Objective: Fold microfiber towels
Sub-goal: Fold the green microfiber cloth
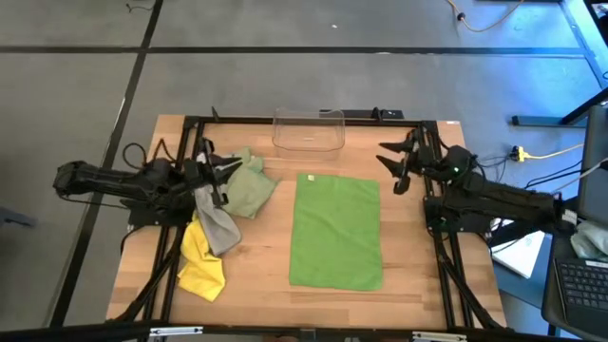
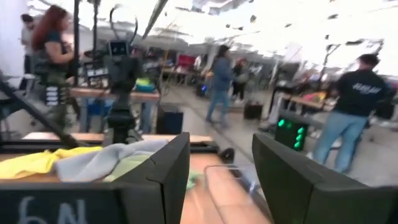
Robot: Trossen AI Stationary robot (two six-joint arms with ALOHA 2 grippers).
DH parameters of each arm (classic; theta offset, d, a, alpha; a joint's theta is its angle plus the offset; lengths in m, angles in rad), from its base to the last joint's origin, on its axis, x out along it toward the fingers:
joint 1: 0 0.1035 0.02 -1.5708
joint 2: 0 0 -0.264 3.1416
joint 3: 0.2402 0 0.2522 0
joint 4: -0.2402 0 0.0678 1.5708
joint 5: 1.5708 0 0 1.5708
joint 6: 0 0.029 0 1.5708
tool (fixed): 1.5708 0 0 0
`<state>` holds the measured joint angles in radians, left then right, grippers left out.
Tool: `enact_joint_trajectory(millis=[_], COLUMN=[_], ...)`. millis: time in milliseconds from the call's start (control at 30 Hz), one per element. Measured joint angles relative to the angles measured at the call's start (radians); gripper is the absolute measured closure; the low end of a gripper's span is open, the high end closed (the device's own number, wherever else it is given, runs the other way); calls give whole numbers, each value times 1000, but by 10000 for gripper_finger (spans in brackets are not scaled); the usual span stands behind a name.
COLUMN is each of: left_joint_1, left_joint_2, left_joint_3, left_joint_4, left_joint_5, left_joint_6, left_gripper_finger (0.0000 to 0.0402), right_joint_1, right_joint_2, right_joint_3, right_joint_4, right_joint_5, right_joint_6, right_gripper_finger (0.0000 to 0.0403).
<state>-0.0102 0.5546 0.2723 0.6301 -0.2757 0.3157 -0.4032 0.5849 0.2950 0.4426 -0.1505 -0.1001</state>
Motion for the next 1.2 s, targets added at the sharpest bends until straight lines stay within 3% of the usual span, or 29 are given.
enact_joint_trajectory(millis=[100,233,367,467,633,767,900,1000,1100,1200], left_joint_1=[21,14,-42,-56,-32,85,244,332,397,451], left_joint_2=[131,306,470,570,717,829,902,929,952,986], left_joint_3=[101,260,393,468,531,532,532,532,533,533], left_joint_4=[-104,-368,-481,-491,-521,-531,-554,-533,-565,-598], left_joint_5=[31,48,-43,-72,-48,25,339,543,575,592], left_joint_6=[-28,15,160,179,99,-98,-249,-282,-323,-397], left_gripper_finger=[360,360,360,360,360,360,360,360,360,360], right_joint_1=[35,106,211,266,309,283,185,81,-14,-91], right_joint_2=[133,264,347,382,417,449,466,479,502,534], right_joint_3=[90,244,371,435,423,355,326,325,325,325], right_joint_4=[-120,-419,-647,-717,-818,-842,-854,-872,-890,-901], right_joint_5=[-7,-5,144,189,224,269,168,3,-160,-206], right_joint_6=[-19,-138,-218,-220,-133,-5,90,125,129,117], right_gripper_finger=[225,225,225,225,225,225,225,225,225,225])
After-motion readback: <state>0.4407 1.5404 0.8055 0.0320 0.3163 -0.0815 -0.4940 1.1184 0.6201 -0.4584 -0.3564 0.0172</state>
